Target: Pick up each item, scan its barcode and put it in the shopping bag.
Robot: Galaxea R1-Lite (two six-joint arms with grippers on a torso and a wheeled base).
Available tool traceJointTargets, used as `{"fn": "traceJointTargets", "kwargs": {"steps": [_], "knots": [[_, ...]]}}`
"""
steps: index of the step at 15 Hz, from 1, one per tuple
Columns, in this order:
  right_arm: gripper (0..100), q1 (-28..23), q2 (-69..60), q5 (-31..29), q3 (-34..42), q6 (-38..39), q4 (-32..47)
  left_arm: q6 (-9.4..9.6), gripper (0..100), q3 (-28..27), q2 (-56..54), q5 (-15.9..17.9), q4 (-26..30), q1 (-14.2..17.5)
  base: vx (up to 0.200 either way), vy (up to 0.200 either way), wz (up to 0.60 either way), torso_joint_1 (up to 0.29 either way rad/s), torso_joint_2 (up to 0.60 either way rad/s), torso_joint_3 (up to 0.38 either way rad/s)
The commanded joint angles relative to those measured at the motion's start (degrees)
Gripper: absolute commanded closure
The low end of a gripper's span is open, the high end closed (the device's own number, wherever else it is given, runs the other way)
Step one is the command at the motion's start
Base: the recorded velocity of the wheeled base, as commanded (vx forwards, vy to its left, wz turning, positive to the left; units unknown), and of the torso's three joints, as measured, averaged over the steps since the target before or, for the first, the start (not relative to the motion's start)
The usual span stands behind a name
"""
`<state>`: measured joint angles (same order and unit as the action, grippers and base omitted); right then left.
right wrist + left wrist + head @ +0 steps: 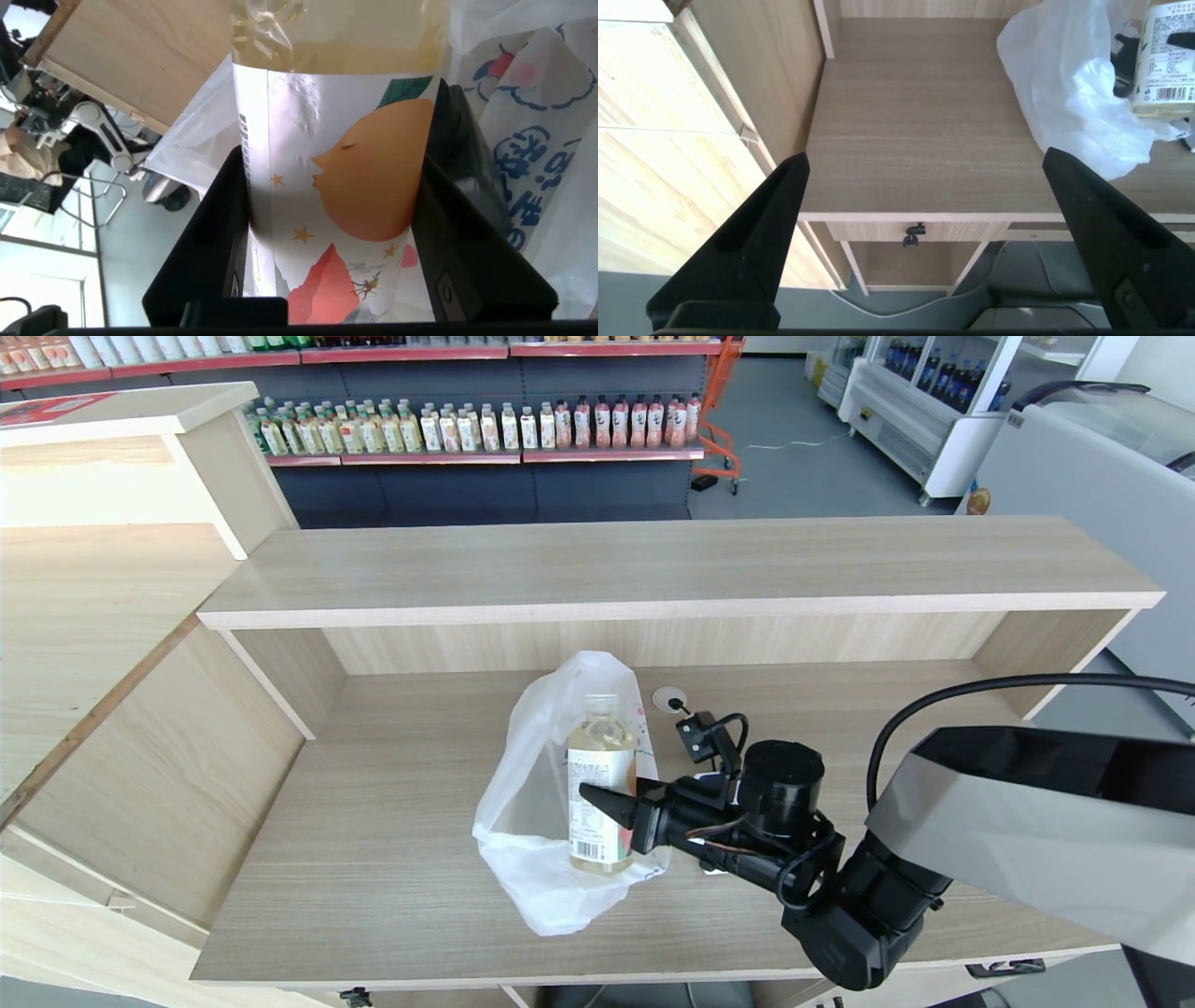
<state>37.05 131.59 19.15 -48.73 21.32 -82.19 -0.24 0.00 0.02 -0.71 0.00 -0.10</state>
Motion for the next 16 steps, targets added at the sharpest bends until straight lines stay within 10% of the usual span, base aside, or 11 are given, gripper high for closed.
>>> {"fn": "traceJointTargets", "kwargs": {"steps": [1, 16], "knots": [[100, 0.0, 1.0, -0.1, -0.9, 0.0, -0.1, -0.02, 0, 0.0, 0.0, 0.0, 0.0, 0.0, 0.0, 0.0, 0.0, 0.0, 0.0, 0.0], [100, 1.0, 6.5, -1.7, -4.3, -1.1, -0.9, -0.02, 0, 0.0, 0.0, -0.1, 0.0, 0.0, 0.0, 0.0, 0.0, 0.0, 0.0, 0.0]]}}
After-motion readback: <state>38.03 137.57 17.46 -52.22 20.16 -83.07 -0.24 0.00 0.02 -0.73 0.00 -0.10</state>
